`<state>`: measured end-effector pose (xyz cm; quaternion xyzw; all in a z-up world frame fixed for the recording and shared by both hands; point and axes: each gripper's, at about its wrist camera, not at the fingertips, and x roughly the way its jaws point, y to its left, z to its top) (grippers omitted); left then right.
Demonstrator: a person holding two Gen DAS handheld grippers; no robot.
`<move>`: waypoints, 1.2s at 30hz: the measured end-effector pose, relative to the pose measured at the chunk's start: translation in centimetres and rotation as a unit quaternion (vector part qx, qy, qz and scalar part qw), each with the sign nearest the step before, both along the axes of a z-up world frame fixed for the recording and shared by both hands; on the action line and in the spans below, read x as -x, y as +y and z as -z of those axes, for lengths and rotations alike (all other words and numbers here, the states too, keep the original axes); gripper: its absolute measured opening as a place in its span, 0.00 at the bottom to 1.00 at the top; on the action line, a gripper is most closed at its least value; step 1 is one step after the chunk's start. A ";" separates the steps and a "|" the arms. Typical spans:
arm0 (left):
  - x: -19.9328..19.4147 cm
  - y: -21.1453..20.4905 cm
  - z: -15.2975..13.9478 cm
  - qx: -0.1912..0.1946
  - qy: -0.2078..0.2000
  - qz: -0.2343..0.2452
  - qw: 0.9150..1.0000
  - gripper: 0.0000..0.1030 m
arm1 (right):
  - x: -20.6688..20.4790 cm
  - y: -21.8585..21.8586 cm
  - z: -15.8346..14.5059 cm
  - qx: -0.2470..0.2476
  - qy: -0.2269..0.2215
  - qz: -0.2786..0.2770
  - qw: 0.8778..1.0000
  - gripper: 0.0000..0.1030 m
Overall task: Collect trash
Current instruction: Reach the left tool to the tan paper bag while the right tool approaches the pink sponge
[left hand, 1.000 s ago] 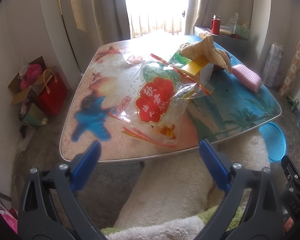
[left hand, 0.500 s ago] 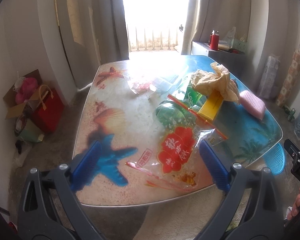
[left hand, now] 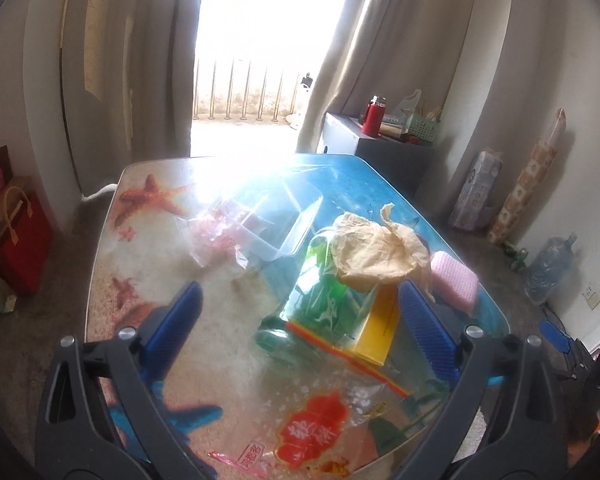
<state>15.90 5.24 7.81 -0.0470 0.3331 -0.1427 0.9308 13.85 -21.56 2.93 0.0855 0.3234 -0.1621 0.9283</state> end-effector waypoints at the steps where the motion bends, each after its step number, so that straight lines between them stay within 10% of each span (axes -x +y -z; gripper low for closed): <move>1: -0.8 0.2 -0.2 0.002 0.000 -0.004 1.000 0.92 | -0.3 -0.2 -0.1 -0.010 -0.005 -0.007 1.000 0.94; 12: -5.4 0.8 0.1 0.071 0.027 0.015 0.997 0.91 | -7.6 -0.9 -0.5 -0.205 -0.014 -0.116 0.972 0.94; 17: -6.5 -2.6 0.2 0.085 0.039 0.095 0.991 0.61 | -10.0 -1.8 1.0 -0.276 -0.006 -0.103 0.955 0.94; 22: -6.5 -8.0 1.1 -0.015 0.032 0.210 0.977 0.62 | -9.1 -2.9 1.4 -0.275 -0.006 -0.081 0.958 0.78; 25: -6.1 -11.4 2.1 -0.095 0.025 0.261 0.960 0.82 | -7.9 -4.5 1.4 -0.282 -0.014 -0.057 0.958 0.76; 29: -6.3 -15.0 3.9 -0.183 0.026 0.297 0.937 0.83 | -6.5 -6.1 1.6 -0.281 -0.014 -0.038 0.959 0.76; 36: -9.1 -17.9 7.2 -0.231 0.077 0.297 0.923 0.83 | -6.3 -7.3 2.4 -0.295 -0.010 -0.030 0.955 0.76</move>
